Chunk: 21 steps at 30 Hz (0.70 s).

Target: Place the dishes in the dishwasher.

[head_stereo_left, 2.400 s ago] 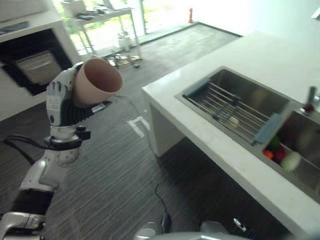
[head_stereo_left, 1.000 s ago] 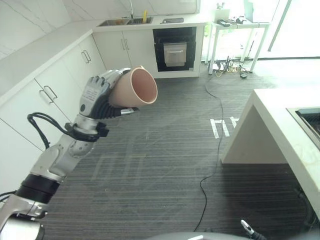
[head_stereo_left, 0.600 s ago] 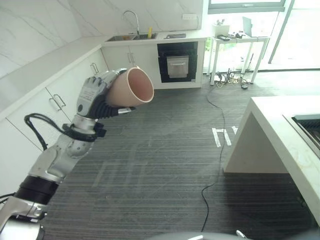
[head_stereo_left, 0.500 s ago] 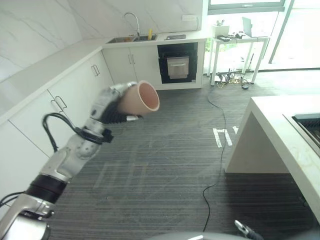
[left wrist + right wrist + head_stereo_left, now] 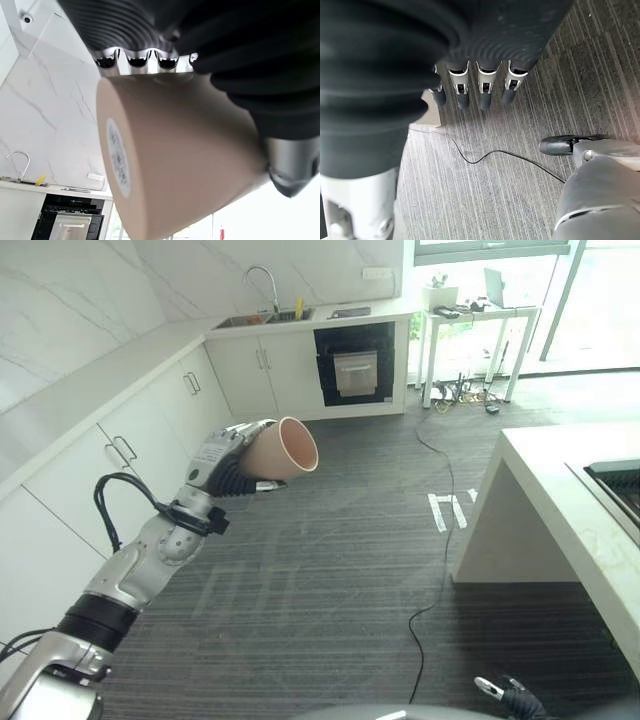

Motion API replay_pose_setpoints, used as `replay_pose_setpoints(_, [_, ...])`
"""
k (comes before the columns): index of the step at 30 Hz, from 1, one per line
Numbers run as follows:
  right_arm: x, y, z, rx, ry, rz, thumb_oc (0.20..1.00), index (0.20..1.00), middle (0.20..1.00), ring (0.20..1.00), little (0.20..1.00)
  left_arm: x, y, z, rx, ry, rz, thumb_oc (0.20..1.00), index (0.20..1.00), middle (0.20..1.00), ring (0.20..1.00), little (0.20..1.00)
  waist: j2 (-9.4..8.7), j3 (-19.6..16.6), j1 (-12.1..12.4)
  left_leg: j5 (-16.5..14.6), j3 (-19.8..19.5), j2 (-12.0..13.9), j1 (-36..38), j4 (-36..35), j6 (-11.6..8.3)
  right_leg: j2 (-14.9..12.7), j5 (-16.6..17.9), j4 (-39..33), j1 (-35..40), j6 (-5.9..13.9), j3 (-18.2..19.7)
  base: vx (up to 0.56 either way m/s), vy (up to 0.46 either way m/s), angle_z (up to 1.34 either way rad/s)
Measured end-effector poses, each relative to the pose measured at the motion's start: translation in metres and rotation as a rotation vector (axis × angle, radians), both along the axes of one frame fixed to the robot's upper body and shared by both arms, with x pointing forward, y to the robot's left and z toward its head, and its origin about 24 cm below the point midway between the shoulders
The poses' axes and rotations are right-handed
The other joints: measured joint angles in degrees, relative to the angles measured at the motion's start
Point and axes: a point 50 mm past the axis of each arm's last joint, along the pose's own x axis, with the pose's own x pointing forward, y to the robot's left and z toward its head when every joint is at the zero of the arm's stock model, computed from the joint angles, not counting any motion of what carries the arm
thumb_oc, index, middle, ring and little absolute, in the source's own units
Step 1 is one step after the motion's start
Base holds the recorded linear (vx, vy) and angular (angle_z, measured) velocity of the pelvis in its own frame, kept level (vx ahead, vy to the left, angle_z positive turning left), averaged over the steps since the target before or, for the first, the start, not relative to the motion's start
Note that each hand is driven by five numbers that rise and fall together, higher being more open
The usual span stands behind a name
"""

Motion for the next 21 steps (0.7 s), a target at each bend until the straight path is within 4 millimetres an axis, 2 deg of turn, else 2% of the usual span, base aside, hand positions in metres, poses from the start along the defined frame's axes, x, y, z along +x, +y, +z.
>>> replay_pose_setpoints(2, [0.002, 0.001, 0.0, 0.011, -0.006, 0.011, 1.0, 1.0, 1.0, 1.0, 1.0, 0.0, 0.0, 0.0, -0.004, -0.004, 0.002, 0.2, 0.2, 0.2, 0.2, 0.2, 0.05, 0.8, -0.3, -0.2, -0.3, 1.1, -1.2, 2.4, -0.57, 1.0, -0.6, 0.1, 0.0, -0.82, 0.2, 0.03, -0.136, 0.07])
replay_pose_setpoints(3, [0.009, 0.003, 0.001, 0.021, -0.02, 0.021, 1.0, 1.0, 1.0, 1.0, 1.0, 0.001, 0.001, 0.003, -0.017, -0.02, 0.009, 0.2, 0.2, 0.2, 0.2, 0.2, -0.36, 2.6, -0.5, -1.1, -1.1, 1.7, -3.1, 7.2, -1.63, 1.5, -2.0, 1.5, -0.6, -2.44, 1.2, 0.05, -0.13, 0.05])
replay_pose_setpoints(4, [0.017, 0.006, 0.002, 0.03, -0.039, 0.029, 1.0, 1.0, 1.0, 1.0, 1.0, 0.002, 0.003, 0.004, -0.027, -0.029, 0.019, 0.2, 0.2, 0.2, 0.2, 0.2, -1.74, 4.8, -0.5, -0.9, -1.9, 1.5, -5.8, 13.1, -1.78, 1.1, -3.2, 4.0, -2.1, -3.14, 2.9, 0.11, -0.09, -0.07])
replay_pose_setpoints(5, [0.026, 0.01, 0.003, 0.041, -0.062, 0.037, 1.0, 1.0, 1.0, 1.0, 1.0, 0.002, 0.007, 0.006, -0.027, -0.039, 0.034, 0.2, 0.2, 0.2, 0.2, 0.2, -3.13, 6.6, 0.0, -0.4, -2.4, 1.8, -10.9, 22.0, -2.74, 1.0, -5.2, 8.7, -4.2, -3.7, 4.8, 0.13, 0.004, -0.03])
replay_pose_setpoints(6, [0.031, 0.015, 0.002, 0.052, -0.074, 0.038, 1.0, 1.0, 1.0, 1.0, 1.0, 0.003, 0.01, 0.009, -0.014, -0.042, 0.041, 0.2, 0.2, 0.2, 0.2, 0.2, -4.61, 8.2, -0.3, 0.5, -3.2, 1.8, -15.4, 29.0, -3.81, 0.5, -5.9, 9.6, -4.3, -4.67, 5.1, 0.19, 0.051, 0.03])
replay_pose_setpoints(7, [0.03, 0.016, 0.002, 0.053, -0.07, 0.034, 1.0, 1.0, 1.0, 1.0, 1.0, 0.002, 0.011, 0.008, -0.012, -0.041, 0.04, 0.2, 0.2, 0.2, 0.2, 0.2, -5.56, 8.9, -0.2, -0.3, -3.0, 1.0, -17.5, 30.5, -3.38, 0.4, -5.9, 9.2, -4.3, -4.99, 5.4, 0.27, 0.101, 0.07])
replay_pose_setpoints(9, [0.022, 0.012, 0.0, 0.044, -0.04, 0.018, 1.0, 1.0, 1.0, 1.0, 1.0, 0.002, 0.012, 0.011, -0.014, -0.052, 0.038, 0.2, 0.2, 0.2, 0.2, 0.2, -5.55, 9.3, -0.1, -1.2, -2.9, -2.1, -16.9, 21.0, -2.16, 0.1, -5.8, 7.8, -4.0, -5.23, 5.4, 0.37, 0.13, -0.05])
replay_pose_setpoints(10, [0.018, 0.009, -0.001, 0.037, -0.022, 0.009, 1.0, 1.0, 1.0, 1.0, 1.0, 0.003, 0.012, 0.011, -0.018, -0.053, 0.038, 0.2, 0.2, 0.2, 0.2, 0.2, -5.18, 9.4, -0.3, -1.2, -2.6, -3.9, -16.4, 14.4, -2.18, 0.2, -6.0, 4.9, -2.7, -4.98, 5.4, 0.35, 0.107, 0.01])
replay_pose_setpoints(11, [0.012, 0.001, -0.001, 0.018, 0.007, -0.004, 1.0, 1.0, 1.0, 1.0, 1.0, 0.004, 0.01, 0.008, -0.042, -0.046, 0.033, 0.2, 0.2, 0.2, 0.2, 0.2, -2.87, 9.1, -0.2, -1.1, -2.9, -4.8, -14.7, 4.9, -1.93, 2.3, -7.0, 0.6, 0.2, -3.69, 6.4, 0.32, 0.09, -0.03])
replay_pose_setpoints(12, [0.011, -0.007, 0.001, 0.001, 0.008, -0.013, 1.0, 1.0, 1.0, 1.0, 1.0, 0.006, 0.009, 0.014, -0.058, -0.067, 0.03, 0.2, 0.2, 0.2, 0.2, 0.2, 1.23, 9.9, 0.0, -1.9, -3.5, -1.7, -14.3, -0.1, -3.26, 6.1, -7.6, 6.1, -0.3, -5.05, 6.5, 0.42, 0.133, -0.05])
replay_pose_setpoints(13, [0.009, -0.002, -0.001, 0.016, 0.011, -0.031, 1.0, 1.0, 1.0, 1.0, 1.0, 0.008, 0.012, 0.021, -0.059, -0.095, 0.036, 0.2, 0.2, 0.2, 0.2, 0.2, 0.41, 11.0, 0.0, 4.4, -3.2, -1.4, -13.9, 0.1, -3.32, 6.5, -9.5, 8.2, 1.3, -6.34, 7.0, 0.51, 0.194, -0.25])
replay_pose_setpoints(14, [0.004, 0.004, -0.003, 0.032, 0.006, -0.033, 1.0, 1.0, 1.0, 1.0, 1.0, 0.004, 0.011, 0.01, -0.079, -0.064, 0.038, 0.2, 0.2, 0.2, 0.2, 0.2, -0.64, 10.4, 1.3, 4.1, -0.8, -2.0, -14.1, 0.8, -3.35, 4.8, -10.7, 5.8, 2.8, -6.67, 7.8, 0.54, 0.217, -0.17])
replay_pose_setpoints(16, [0.002, 0.001, -0.003, 0.024, 0.01, -0.039, 1.0, 1.0, 1.0, 1.0, 1.0, 0.004, 0.009, 0.011, -0.082, -0.069, 0.025, 0.2, 0.2, 0.2, 0.2, 0.2, -1.05, 10.6, 1.3, 3.8, 1.9, -2.6, -14.4, 2.2, -2.78, 3.4, -10.5, 4.2, 4.4, -6.57, 7.4, 0.45, 0.199, -0.01])
replay_pose_setpoints(18, [0.0, -0.003, -0.002, 0.004, 0.019, -0.047, 1.0, 1.0, 1.0, 1.0, 1.0, 0.004, 0.01, 0.011, -0.082, -0.069, 0.027, 0.2, 0.2, 0.2, 0.2, 0.2, -1.0, 10.6, 1.4, 3.7, 1.2, -2.5, -12.6, 1.7, -2.85, 3.0, -10.5, 4.2, 5.1, -5.97, 8.0, 0.4, 0.189, -0.08])
replay_pose_setpoints(19, [0.001, -0.006, 0.0, -0.012, 0.018, -0.061, 1.0, 1.0, 1.0, 1.0, 1.0, 0.003, 0.011, 0.01, -0.08, -0.064, 0.033, 0.2, 0.2, 0.2, 0.2, 0.2, -0.75, 9.9, 1.8, 4.8, 0.9, -3.9, -10.6, 1.6, -1.45, 1.3, -11.9, 5.1, 6.0, -3.84, 8.9, 0.23, 0.09, -0.43])
replay_pose_setpoints(20, [0.0, -0.008, 0.0, -0.021, 0.025, -0.065, 1.0, 1.0, 1.0, 1.0, 1.0, 0.001, 0.014, 0.009, -0.081, -0.061, 0.04, 0.2, 0.2, 0.2, 0.2, 0.2, -0.87, 9.7, 2.8, 4.3, -0.7, -5.5, -9.8, 1.6, -0.68, 0.4, -12.7, 6.2, 5.5, -2.99, 10.6, 0.29, 0.105, -0.75])
replay_pose_setpoints(21, [-0.004, 0.006, -0.006, 0.002, 0.051, -0.082, 1.0, 1.0, 1.0, 1.0, 1.0, 0.0, 0.023, 0.013, -0.023, -0.041, 0.054, 0.2, 0.2, 0.2, 0.2, 0.2, -2.46, 8.9, 3.9, 3.3, 0.2, -7.9, -8.1, 0.8, 4.76, -1.2, -14.7, 10.8, 6.1, 0.08, 10.4, 0.45, 0.213, -0.7])
